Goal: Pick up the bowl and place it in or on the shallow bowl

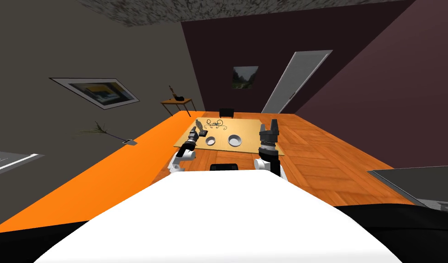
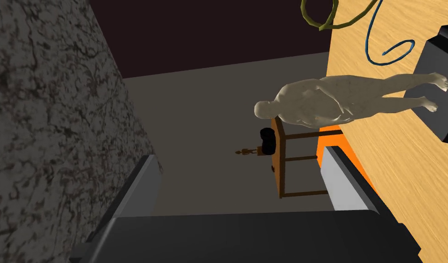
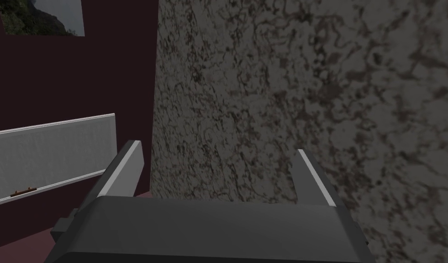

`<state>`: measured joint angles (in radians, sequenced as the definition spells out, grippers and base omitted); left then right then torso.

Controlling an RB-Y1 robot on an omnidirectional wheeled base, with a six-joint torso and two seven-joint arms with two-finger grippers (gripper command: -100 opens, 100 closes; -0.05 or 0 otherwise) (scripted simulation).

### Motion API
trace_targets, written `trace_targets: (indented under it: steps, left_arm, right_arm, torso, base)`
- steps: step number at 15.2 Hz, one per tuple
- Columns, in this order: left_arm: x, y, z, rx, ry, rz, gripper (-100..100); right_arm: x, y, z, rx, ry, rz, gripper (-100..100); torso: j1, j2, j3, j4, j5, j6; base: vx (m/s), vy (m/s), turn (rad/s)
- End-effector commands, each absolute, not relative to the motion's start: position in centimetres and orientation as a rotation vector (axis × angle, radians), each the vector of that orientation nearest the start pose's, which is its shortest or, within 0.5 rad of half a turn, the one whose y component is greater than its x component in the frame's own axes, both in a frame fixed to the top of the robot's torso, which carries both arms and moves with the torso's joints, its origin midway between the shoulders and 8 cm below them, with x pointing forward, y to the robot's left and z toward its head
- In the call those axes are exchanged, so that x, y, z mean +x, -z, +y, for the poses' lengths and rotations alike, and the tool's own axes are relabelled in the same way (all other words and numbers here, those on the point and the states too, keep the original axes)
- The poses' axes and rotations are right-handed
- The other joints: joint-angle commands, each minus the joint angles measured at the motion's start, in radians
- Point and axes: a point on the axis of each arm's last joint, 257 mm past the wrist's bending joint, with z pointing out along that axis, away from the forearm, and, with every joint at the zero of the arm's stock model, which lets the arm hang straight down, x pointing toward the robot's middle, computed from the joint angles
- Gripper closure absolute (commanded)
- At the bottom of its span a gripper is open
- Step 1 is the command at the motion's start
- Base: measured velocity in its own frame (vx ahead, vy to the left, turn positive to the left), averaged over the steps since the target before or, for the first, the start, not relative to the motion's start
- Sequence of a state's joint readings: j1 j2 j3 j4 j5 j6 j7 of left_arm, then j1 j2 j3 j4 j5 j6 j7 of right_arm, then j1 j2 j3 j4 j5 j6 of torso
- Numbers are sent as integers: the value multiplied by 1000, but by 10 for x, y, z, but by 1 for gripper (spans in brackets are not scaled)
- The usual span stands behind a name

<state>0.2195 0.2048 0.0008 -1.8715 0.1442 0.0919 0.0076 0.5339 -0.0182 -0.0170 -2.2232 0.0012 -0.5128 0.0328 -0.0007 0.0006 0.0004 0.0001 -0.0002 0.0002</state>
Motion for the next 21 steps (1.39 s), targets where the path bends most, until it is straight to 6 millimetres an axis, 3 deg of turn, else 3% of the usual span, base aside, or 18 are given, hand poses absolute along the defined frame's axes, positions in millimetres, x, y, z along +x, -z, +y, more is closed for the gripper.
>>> trace_targets:
  steps: [1, 12, 21]
  left_arm:
    - [490, 215, 293, -1224, 1127, 1262, -100]
    - [510, 286, 298, -1427, 1006, 1417, -100]
    - [508, 331, 302, -1575, 893, 1518, -100]
  right_arm:
    - [348, 9, -290, 689, -1225, 685, 0]
    - [348, 9, -290, 689, -1225, 685, 0]
    - [348, 9, -290, 689, -1225, 685, 0]
  torso:
    - [0, 0, 0, 0, 0, 0]
    - [0, 0, 0, 0, 0, 0]
    - [0, -1, -1, 0, 0, 0]
  base:
    - [-10, -12, -52]
    - [-6, -12, -33]
    - [1, -5, -25]
